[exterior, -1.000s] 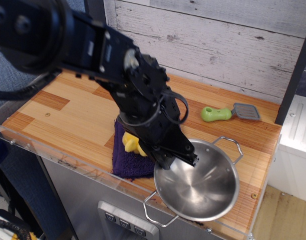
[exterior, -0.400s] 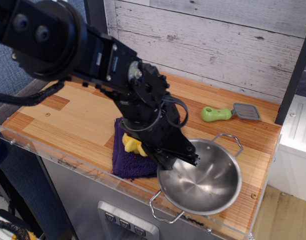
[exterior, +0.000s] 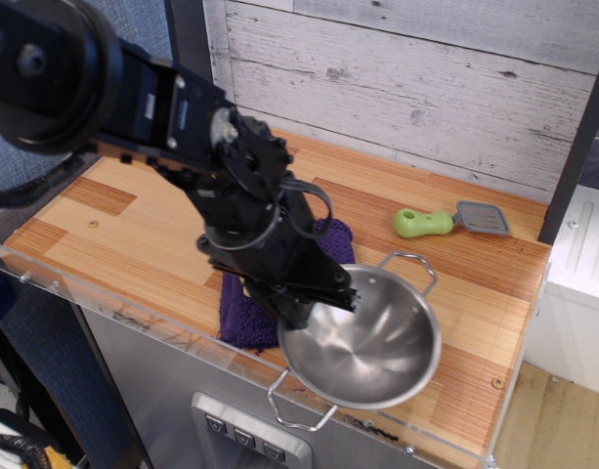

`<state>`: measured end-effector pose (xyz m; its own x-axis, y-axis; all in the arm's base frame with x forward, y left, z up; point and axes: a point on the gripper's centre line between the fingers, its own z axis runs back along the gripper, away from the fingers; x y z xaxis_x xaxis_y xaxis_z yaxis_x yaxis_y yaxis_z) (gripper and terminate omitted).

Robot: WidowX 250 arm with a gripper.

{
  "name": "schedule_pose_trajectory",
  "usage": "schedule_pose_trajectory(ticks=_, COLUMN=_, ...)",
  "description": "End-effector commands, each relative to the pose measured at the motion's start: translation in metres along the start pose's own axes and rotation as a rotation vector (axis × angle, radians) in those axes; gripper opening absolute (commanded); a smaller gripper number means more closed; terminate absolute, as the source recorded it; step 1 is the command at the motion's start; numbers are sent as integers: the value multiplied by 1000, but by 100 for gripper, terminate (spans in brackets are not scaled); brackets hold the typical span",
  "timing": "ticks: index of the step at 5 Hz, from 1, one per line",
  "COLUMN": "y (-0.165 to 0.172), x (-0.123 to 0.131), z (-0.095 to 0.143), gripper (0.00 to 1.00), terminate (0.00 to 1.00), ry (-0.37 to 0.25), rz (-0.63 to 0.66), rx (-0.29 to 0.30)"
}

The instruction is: Put the bowl to the right of the towel.

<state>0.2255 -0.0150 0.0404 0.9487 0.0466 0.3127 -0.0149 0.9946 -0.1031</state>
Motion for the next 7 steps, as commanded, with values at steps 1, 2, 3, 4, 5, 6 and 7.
schedule_pose_trajectory(ticks=1, y=18, x=-14, z=-13, gripper=0, terminate=0, ry=68, rz=23, rx=12)
schedule_pose_trajectory(ticks=2, y=18, x=-6, z=-11, gripper=0, terminate=0, ry=55, rz=35, rx=7)
schedule_pose_trajectory(ticks=3, y=16, x=-2, z=-21, gripper=0, terminate=0, ry=71, rz=11, rx=4)
schedule_pose_trajectory(ticks=4, y=19, x=3, z=-21, gripper=100, terminate=0, ry=82, rz=-18, rx=16)
schedule_pose_trajectory(ticks=5, y=19, x=6, z=-18, gripper=100, terminate=0, ry=77, rz=-34, rx=29)
schedule_pose_trajectory(ticks=6, y=18, x=5, z=-14, gripper=100, terminate=0, ry=75, rz=-40, rx=33)
schedule_pose_trajectory(ticks=7, y=16, x=5, z=-12, gripper=100, terminate=0, ry=72, rz=-56, rx=24)
